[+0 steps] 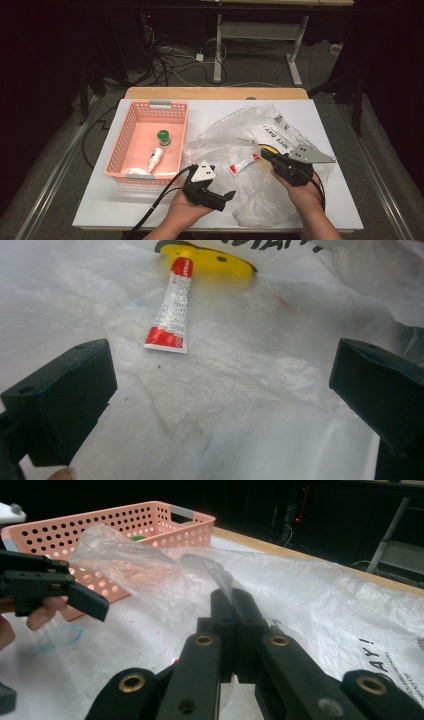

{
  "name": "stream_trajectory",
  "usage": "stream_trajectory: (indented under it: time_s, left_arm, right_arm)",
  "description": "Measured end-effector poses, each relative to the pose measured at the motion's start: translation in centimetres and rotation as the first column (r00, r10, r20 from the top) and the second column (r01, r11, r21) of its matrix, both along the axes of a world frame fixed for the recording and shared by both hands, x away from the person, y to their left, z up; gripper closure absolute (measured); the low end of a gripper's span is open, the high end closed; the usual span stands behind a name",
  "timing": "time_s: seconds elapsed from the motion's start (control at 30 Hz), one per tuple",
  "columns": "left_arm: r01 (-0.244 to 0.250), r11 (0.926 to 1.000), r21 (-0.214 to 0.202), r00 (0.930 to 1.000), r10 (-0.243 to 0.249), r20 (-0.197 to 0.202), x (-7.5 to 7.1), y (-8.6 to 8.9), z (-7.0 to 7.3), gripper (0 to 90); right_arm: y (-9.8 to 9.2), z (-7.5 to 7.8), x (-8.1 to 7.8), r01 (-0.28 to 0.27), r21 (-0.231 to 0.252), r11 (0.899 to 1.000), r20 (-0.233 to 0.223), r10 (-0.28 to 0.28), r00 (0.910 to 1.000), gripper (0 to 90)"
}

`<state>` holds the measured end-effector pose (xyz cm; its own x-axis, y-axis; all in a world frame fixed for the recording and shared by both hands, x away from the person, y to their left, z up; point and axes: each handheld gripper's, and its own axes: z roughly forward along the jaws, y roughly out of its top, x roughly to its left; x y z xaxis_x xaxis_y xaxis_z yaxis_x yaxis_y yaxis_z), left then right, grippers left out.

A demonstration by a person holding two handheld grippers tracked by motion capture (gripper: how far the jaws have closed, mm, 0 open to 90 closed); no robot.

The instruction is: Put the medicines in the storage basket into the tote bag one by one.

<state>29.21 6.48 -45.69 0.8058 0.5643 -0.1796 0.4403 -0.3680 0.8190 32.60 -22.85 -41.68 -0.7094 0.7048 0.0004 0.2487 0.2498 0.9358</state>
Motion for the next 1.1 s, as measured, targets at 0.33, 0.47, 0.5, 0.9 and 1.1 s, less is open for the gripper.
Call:
stream_trajectory:
  time_s: [0.33,0.47,0.5,0.9,1.1]
  left_arm:
    - [-0.051,0.9987,-0.002,0.9985,0.051,0.018,-1.2,3.1,1.6,0.0]
    - [-0.075,0.9971,-0.006,0.9968,0.075,0.025,-1.5,4.3,2.0,0.0]
    - [-0.083,0.9964,-0.016,0.9963,0.083,0.02,-1.5,4.7,2.0,0.0]
    - [-0.151,0.9883,-0.023,0.9875,0.152,0.043,-1.4,7.1,2.9,0.0]
    - [-0.18,0.9837,-0.009,0.9822,0.18,0.053,-1.1,8.4,3.2,0.0]
  right_arm:
    - [0.4,0.4,-0.8,-0.025,-0.012,1.0,0.013,0.025,0.9996,90.0]
    - [0.5,0.6,-1.0,-0.035,-0.007,0.999,0.016,0.035,0.9993,90.0]
    - [0.6,0.6,-1.0,-0.036,-0.009,0.999,0.016,0.036,0.9992,90.0]
    - [0.7,0.9,-1.3,-0.046,-0.001,0.999,0.027,0.046,0.9986,90.0]
    - [0.6,0.9,-1.4,-0.044,0.001,0.999,0.029,0.044,0.9986,90.0]
